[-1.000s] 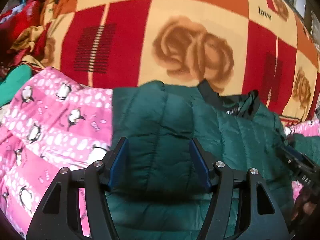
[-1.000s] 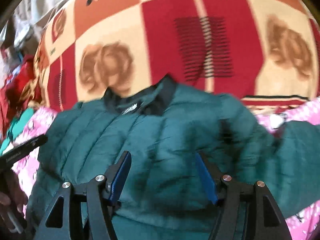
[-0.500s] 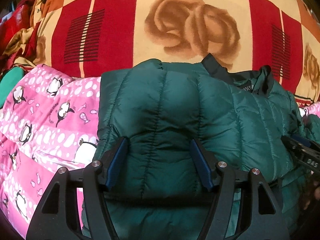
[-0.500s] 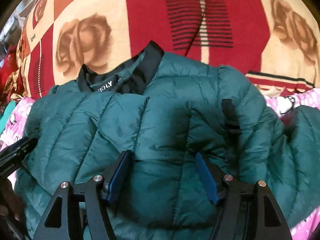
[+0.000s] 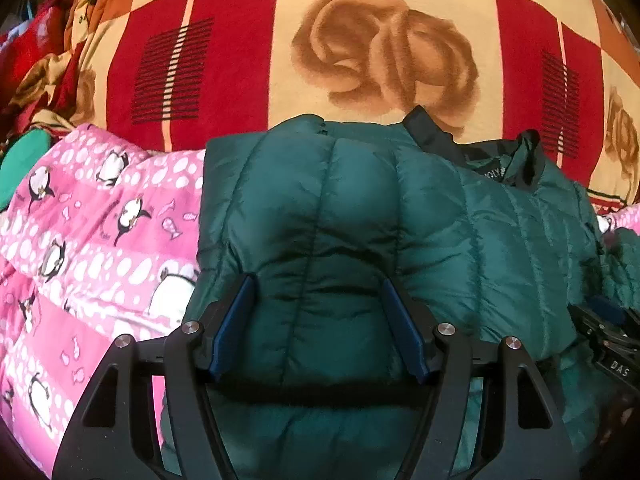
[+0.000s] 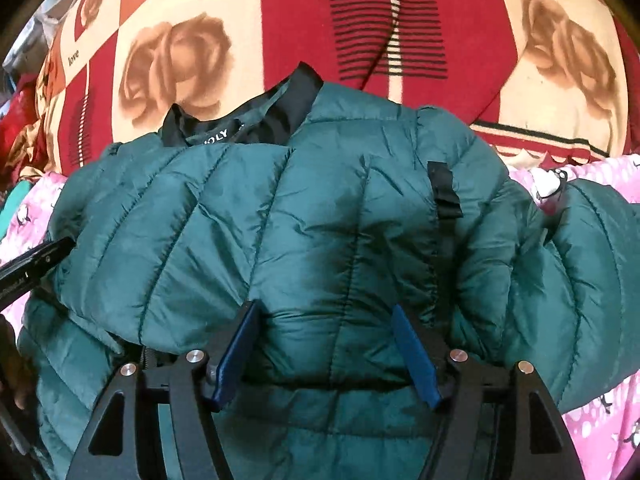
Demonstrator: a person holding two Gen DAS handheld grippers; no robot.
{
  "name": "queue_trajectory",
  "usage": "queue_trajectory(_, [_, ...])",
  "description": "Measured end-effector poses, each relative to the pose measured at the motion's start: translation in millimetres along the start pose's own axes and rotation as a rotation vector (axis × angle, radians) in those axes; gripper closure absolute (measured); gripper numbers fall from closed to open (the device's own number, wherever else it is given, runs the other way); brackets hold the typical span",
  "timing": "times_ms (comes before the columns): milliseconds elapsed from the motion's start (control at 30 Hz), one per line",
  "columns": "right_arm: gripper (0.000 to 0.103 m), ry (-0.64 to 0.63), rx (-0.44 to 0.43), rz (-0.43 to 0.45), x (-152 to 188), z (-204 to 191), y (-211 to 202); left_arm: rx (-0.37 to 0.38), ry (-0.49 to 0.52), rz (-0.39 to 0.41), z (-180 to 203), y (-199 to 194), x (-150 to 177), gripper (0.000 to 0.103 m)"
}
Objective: Fold large clothes
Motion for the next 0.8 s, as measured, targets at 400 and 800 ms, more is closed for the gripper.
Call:
queue_trajectory(400, [0.027, 0.062, -0.022, 0.074, 8.8, 2.1, -51.6, 0.059, -0.058, 0.038, -11.5, -56.9, 5.4, 0.036])
queue_trajectory(800, [0.027, 0.078, -0.002, 0.07, 37.5, 3.1, -75.9, 0.113, -0.001, 0.023, 15.3, -96.7, 37.2, 0.036])
Point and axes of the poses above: each gripper's, at about its wrist camera, not at the fingertips, and y roughly the way its jaws point, z to its right, x to its underside, the point moved 6 cm from there along y, roughly the way its jaws point, and after that the axes turned 11 degrees about -y, right-handed, at the moved point
